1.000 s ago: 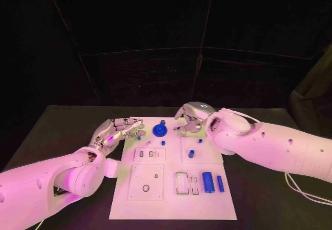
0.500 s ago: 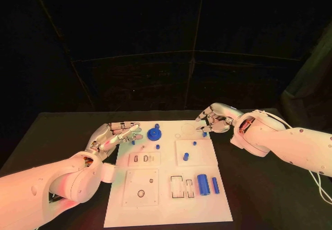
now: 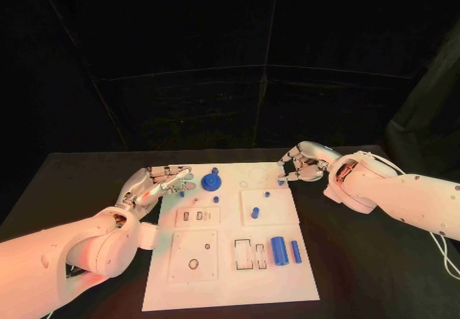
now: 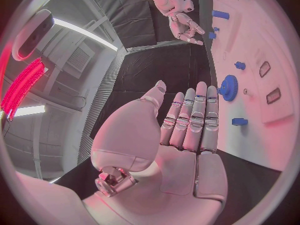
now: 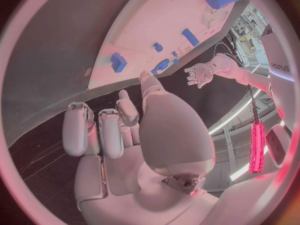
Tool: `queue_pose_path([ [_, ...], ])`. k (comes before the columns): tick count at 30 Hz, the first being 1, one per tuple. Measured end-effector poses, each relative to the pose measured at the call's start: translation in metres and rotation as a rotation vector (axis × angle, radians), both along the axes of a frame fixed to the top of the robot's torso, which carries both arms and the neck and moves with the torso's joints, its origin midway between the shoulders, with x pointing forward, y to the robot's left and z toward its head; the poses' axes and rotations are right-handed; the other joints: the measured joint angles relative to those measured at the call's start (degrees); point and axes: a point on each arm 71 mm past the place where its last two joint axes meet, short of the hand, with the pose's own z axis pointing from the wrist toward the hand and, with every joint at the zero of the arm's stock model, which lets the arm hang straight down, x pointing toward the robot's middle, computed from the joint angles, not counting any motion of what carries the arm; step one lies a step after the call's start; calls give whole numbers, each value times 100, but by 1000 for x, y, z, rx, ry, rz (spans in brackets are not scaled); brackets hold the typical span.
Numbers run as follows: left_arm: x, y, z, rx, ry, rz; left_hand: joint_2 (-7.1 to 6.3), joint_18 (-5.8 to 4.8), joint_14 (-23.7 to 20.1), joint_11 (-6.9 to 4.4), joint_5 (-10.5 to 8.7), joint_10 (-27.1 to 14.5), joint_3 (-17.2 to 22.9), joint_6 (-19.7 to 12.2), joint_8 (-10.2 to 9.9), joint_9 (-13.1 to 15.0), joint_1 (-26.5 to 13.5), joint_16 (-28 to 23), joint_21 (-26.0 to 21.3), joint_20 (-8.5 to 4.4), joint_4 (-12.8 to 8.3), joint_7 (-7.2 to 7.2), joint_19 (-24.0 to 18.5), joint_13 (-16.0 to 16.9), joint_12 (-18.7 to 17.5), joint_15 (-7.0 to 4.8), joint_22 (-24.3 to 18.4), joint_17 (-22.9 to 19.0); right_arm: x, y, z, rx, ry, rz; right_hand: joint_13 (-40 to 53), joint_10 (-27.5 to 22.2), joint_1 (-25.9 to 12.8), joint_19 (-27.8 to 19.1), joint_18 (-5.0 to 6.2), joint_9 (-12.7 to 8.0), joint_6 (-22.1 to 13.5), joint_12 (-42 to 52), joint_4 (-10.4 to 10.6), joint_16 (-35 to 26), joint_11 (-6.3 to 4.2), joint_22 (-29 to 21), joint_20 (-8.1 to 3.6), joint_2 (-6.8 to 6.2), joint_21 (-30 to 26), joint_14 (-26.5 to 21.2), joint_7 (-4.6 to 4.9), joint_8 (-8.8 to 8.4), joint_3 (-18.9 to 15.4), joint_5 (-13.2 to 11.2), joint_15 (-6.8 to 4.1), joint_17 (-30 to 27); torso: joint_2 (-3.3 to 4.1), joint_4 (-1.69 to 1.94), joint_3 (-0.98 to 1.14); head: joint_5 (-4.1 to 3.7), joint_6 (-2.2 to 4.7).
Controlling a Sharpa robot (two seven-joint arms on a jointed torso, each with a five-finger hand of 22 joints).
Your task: Assemble the parts on the task board
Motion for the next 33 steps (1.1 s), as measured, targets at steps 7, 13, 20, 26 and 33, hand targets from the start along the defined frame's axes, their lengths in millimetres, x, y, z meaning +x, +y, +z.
queue_pose_path([
  [7,0,0,0,0,1,-1,0,0,0,0,0,0,0,0,0,0,0,0,0,0,0,0,0,0,0,0,0,0,1,-3,-8,-17,8,-2,7,0,14,0,0,-1,0,0,-1,0,0,19,0,14,0,0,0,0,-1,23,0,0,-2,1,-2,-7,-29],
  [13,0,0,-1,-1,1,-3,0,0,0,0,0,0,0,0,0,0,0,0,0,0,0,0,0,0,0,0,0,0,2,-2,-13,-29,11,5,24,20,60,3,0,-1,0,22,-17,21,-21,34,3,60,0,0,0,0,-17,23,0,-1,-3,0,-2,-13,-41],
  [20,0,0,-1,-1,2,-2,0,0,0,0,0,0,16,0,0,0,0,0,0,0,-16,0,0,0,0,0,0,0,4,-1,-16,-39,16,11,37,20,99,43,0,-1,0,47,-40,20,-21,52,2,99,0,0,0,0,-40,23,0,-1,-7,0,-8,-23,-62],
  [26,0,0,-1,0,2,-1,0,0,0,0,0,0,16,0,0,0,0,0,0,0,-16,0,0,0,0,0,0,0,4,-1,-19,-46,20,15,64,20,149,42,0,-2,0,69,-56,48,-21,81,3,149,22,0,0,0,-56,22,0,-1,-8,0,-9,-7,-57],
  [33,0,1,-1,0,2,-1,0,0,0,0,0,0,16,0,0,0,0,0,0,0,-16,0,0,0,0,0,0,0,5,-1,-20,-51,22,18,90,61,198,82,0,6,20,109,-72,48,-20,80,2,199,22,0,-20,22,-72,22,0,-1,-9,0,-13,-11,-53],
])
